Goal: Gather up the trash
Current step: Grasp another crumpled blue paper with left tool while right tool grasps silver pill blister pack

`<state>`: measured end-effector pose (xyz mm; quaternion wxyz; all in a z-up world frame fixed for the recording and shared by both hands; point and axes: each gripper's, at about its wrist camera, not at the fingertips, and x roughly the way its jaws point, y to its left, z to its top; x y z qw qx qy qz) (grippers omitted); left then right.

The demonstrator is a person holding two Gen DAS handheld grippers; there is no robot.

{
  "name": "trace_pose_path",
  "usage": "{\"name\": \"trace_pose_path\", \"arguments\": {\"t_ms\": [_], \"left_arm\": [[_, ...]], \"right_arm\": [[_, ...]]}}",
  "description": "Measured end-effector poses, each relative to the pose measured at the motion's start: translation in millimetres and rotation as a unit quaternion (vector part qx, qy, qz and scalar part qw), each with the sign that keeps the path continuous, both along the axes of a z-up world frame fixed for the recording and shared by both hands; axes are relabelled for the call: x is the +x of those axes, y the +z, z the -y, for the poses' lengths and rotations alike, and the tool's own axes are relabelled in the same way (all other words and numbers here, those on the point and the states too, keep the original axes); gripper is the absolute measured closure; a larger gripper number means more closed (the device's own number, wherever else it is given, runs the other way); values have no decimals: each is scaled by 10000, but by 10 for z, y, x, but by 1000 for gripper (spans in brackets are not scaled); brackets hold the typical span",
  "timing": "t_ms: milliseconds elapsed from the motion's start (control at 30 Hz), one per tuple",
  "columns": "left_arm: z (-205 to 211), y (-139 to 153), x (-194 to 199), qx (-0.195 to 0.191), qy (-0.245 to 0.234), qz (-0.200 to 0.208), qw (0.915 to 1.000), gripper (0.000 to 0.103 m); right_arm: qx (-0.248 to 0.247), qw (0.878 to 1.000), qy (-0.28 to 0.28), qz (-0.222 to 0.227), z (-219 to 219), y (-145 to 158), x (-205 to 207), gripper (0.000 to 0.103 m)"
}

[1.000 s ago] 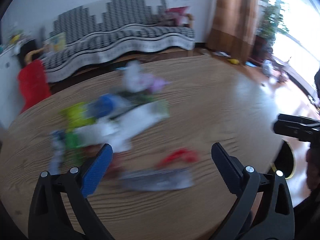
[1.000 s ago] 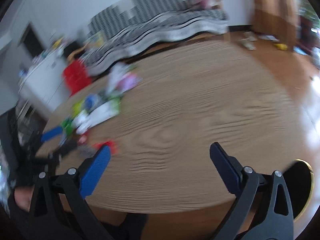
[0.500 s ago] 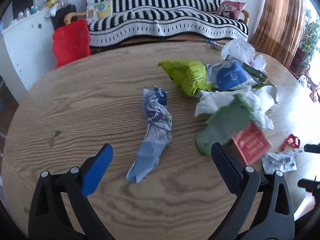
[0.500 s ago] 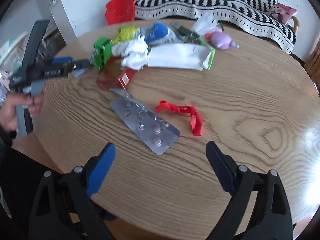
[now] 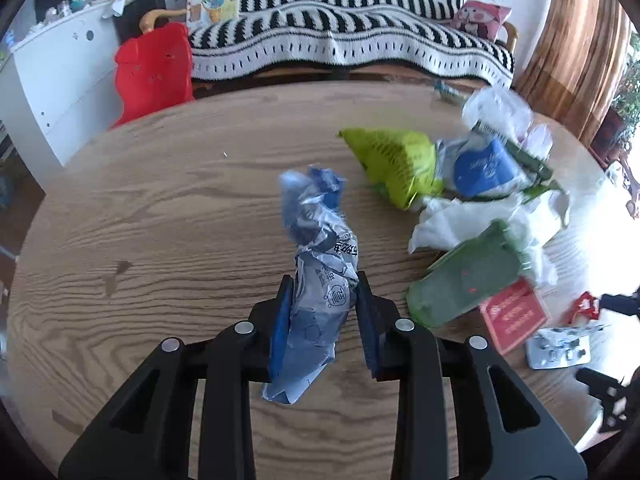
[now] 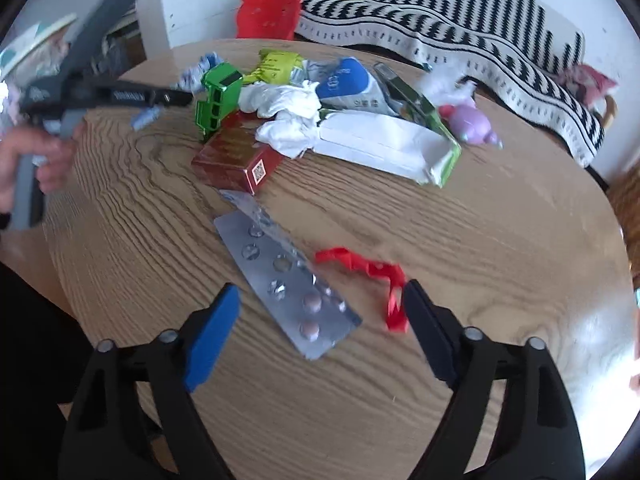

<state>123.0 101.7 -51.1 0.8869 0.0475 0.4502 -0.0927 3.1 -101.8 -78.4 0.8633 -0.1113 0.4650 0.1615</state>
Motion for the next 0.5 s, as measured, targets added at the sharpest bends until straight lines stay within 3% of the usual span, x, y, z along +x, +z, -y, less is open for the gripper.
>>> {"name": "trace_pose_path", "arguments": {"t_ms": [33,67,100,233,333,500], "left_arm": [[4,41,-31,0,4,43,10000,73],[11,82,-62,12,9,88,10000,73],[29,128,-108,9,-5,136,9999,73],[147,281,-277,-10,-151,317,9994,73],[279,393,-382,-46,-292,449,9986,73],[635,581,-522,-201,-597,607,9962,73]], "right_arm": [[30,10000,10,-54,-6,-13,23,48],[72,9999,16,-120,-7,-26,36,56],[94,9999,21,-114,-10,-25,28,58],[84,9999,127,-20,-56,25,-71,87],[286,9995,113,74,-20,130,-180,97],[832,9959,-173,325,308,442,-383,98]]}}
